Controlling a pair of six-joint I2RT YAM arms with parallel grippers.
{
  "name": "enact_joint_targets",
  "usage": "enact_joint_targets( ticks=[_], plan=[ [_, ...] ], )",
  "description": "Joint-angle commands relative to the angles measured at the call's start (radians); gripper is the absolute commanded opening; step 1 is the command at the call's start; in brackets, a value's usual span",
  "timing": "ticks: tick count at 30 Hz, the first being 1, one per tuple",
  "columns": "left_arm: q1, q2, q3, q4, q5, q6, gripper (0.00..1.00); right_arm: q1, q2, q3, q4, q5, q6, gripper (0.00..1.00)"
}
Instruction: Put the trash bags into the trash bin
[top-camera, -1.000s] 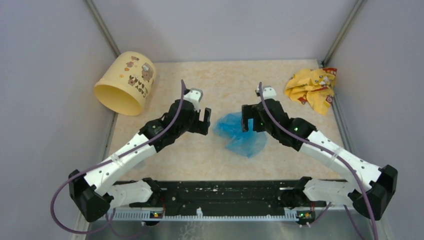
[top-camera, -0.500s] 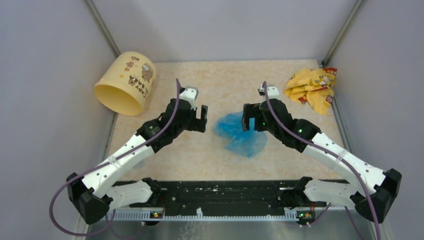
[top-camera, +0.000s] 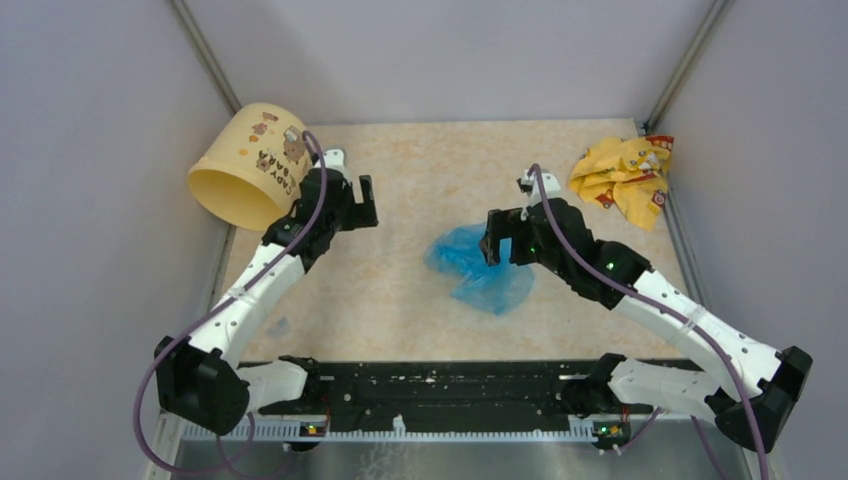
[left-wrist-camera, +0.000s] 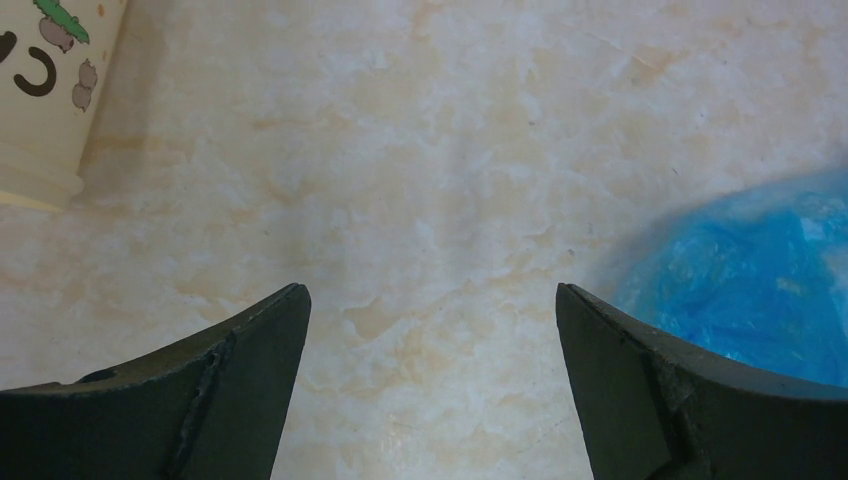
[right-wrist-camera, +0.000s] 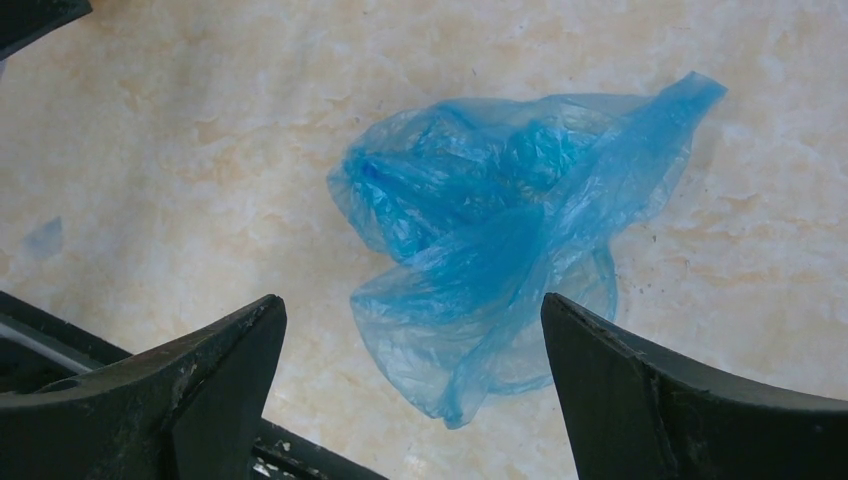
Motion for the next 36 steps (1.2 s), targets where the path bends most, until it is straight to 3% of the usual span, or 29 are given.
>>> enact_joint_targets(
  ticks=[1,21,27,36],
  plan=[
    [0.072,0.046,0.031,0.117,0.03,-0.006,0.98,-0.004,-0.016,-0.001,0.037,-0.039,-0.03,0.99],
    [0.371,0.256,0.221,0.246,0.15,-0.028,0.98,-0.004,0.003,0.022,0.061,-0.105,-0.056,0.99],
    [0.38,0.202,0.241,0.186,0.098,-0.036,0.98,-0.004,0.023,0.019,0.068,-0.125,-0.056,0.99],
    [0.531,0.114,0.185,0.127,0.118,-0.079,0.98,-0.004,0.03,-0.002,0.083,-0.15,-0.062,0.99]
  ],
)
